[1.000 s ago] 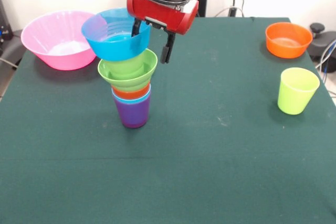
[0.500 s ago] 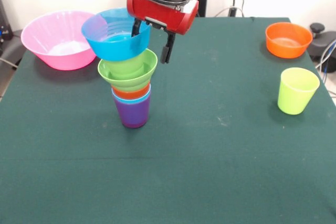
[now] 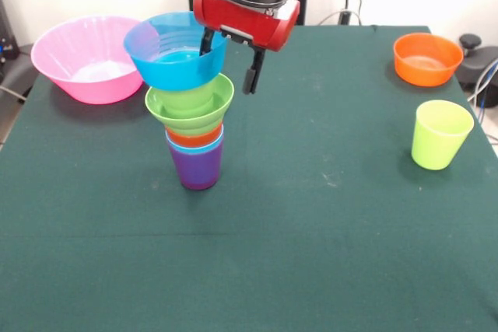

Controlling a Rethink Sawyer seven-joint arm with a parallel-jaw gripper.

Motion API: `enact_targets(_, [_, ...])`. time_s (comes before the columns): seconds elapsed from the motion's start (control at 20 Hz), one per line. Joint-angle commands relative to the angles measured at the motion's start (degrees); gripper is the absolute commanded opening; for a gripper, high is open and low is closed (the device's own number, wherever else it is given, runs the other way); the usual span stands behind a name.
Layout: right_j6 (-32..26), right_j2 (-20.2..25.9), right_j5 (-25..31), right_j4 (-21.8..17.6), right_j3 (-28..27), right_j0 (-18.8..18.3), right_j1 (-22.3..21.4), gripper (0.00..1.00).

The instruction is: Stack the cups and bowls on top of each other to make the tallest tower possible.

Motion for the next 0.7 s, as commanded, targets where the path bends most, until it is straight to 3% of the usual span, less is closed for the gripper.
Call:
enact_targets(0.05, [-3.36, 3.41, 6.25, -1.79, -1.33, 2.08, 2.82, 1.00])
enact_targets(0.35, [-3.55, 3.38, 8.24, -1.31, -2.30, 2.34, 2.59, 1.00])
enact_targets(0.7, [-5.21, 2.97, 7.86, -2.11, 1.44, 1.78, 0.74, 1.00])
